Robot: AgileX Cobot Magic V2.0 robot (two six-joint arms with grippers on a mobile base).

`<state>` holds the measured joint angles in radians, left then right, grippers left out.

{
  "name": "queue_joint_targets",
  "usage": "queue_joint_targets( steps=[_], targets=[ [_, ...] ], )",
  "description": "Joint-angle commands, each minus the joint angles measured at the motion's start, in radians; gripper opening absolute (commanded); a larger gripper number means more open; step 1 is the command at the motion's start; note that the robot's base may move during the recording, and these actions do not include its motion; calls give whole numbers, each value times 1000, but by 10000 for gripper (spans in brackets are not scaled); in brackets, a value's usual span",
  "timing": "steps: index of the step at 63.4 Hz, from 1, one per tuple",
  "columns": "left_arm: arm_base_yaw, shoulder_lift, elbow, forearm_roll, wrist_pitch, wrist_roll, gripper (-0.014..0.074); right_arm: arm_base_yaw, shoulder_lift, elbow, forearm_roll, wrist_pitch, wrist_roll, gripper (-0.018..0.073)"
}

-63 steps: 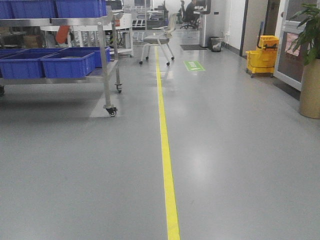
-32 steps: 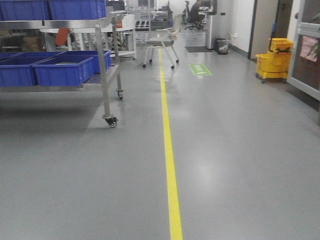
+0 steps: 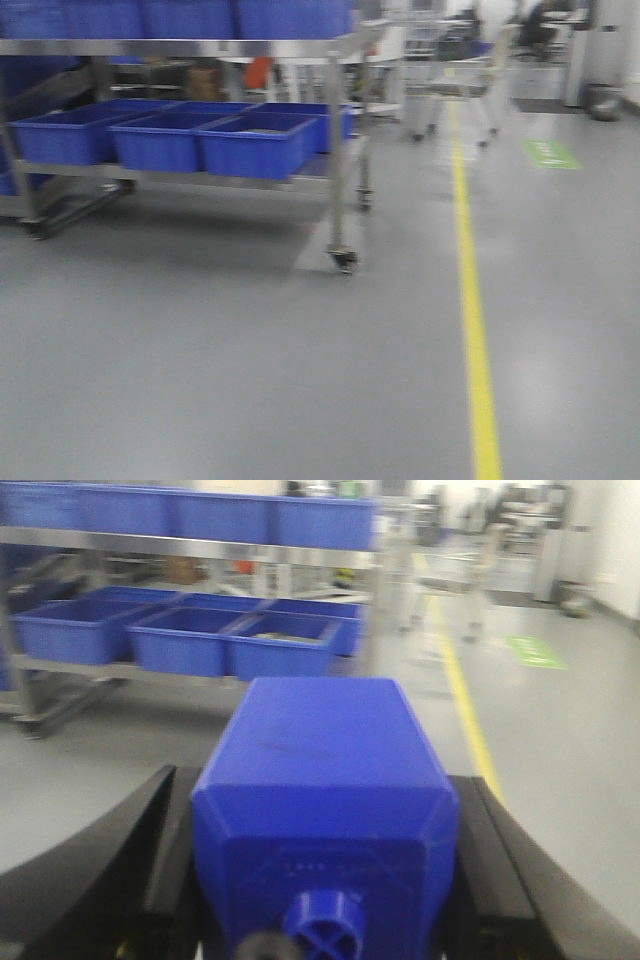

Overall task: Pick and sort blue part to right shelf
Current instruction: 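Drive the base along the yellow floor line carrying both parts, then turn the base and drive up to the shelf of blue bins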

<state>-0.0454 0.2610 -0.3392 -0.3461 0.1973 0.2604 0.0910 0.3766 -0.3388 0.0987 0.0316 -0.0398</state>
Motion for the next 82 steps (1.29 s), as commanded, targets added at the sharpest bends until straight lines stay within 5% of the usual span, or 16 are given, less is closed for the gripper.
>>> queue_joint_targets(
  steps=[1,82],
  targets=[
    [2,7,-29,-6,-87,-4,386,-5,6,-29,2,-90,-7,335],
    [2,7,-29,-6,-87,-4,386,-5,7,-29,2,-90,-7,335]
  ],
)
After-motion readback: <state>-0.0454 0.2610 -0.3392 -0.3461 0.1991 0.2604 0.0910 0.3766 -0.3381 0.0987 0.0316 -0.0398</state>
